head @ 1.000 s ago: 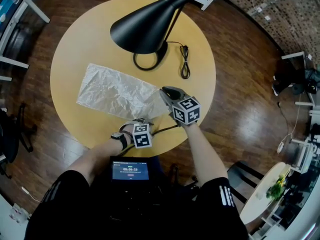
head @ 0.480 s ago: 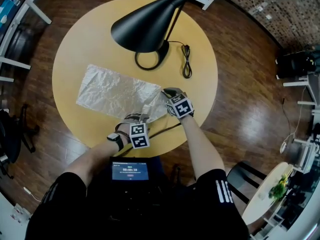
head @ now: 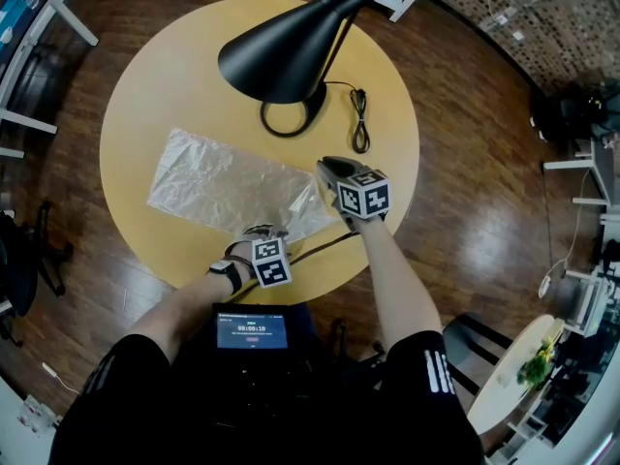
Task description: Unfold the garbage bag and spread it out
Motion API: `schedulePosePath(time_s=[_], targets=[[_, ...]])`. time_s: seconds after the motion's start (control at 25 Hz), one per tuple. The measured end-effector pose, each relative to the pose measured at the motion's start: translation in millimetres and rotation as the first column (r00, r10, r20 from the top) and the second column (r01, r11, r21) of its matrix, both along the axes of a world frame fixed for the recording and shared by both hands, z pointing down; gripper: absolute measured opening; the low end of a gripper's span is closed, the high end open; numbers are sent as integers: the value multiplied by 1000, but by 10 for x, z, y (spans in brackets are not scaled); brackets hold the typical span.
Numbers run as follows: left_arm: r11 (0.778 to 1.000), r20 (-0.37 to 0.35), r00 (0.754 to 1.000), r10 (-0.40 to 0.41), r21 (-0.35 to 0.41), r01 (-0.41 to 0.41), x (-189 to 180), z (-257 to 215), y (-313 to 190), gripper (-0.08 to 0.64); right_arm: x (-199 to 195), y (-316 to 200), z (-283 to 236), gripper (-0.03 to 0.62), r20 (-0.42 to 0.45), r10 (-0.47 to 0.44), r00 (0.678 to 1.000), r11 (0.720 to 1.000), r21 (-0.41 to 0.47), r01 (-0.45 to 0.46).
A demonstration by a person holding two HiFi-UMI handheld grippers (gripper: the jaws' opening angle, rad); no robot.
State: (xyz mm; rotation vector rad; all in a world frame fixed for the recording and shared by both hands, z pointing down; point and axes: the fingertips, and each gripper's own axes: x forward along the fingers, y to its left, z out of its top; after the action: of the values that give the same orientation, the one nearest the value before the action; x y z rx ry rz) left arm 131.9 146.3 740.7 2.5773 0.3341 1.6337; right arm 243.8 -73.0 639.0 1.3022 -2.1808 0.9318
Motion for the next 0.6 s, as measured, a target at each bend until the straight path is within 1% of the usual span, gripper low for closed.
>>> schedulePosePath(time_s=[0.04, 0.12, 0.2, 0.28, 0.36, 0.44, 0.48, 0.52, 0.6], targets=[[1000, -3, 1000, -11, -10, 11, 14, -7, -2, 245, -16, 25, -101, 86, 6, -11, 1000, 1000, 18, 11], [999, -9, 999, -36, -26, 36, 51, -23, -24, 245, -50, 133, -218, 87, -8, -49, 999, 998, 36, 49], [996, -16, 997, -75, -49, 74, 118, -41, -69, 245, -93, 296, -209, 86, -49, -102, 994, 994, 26, 104], [990, -24, 993, -118, -79, 116, 218, -58, -111, 245, -149, 515, -86, 86, -116, -180, 977, 984, -11, 180], [986, -31, 989, -141, -98, 138, 322, -73, -133, 245, -220, 765, 77, 86, -202, -279, 939, 960, -71, 270], [984, -35, 988, -148, -109, 143, 400, -84, -133, 245, -277, 979, 235, 86, -281, -368, 886, 929, -136, 343], [983, -38, 988, -150, -115, 145, 426, -88, -129, 245, -281, 1060, 327, 86, -312, -401, 861, 916, -165, 366], [981, -40, 987, -153, -122, 147, 444, -91, -125, 246, -271, 1121, 427, 86, -332, -423, 843, 906, -191, 379], [979, -45, 986, -162, -135, 155, 462, -95, -123, 245, -232, 1199, 627, 86, -345, -447, 825, 892, -237, 384]])
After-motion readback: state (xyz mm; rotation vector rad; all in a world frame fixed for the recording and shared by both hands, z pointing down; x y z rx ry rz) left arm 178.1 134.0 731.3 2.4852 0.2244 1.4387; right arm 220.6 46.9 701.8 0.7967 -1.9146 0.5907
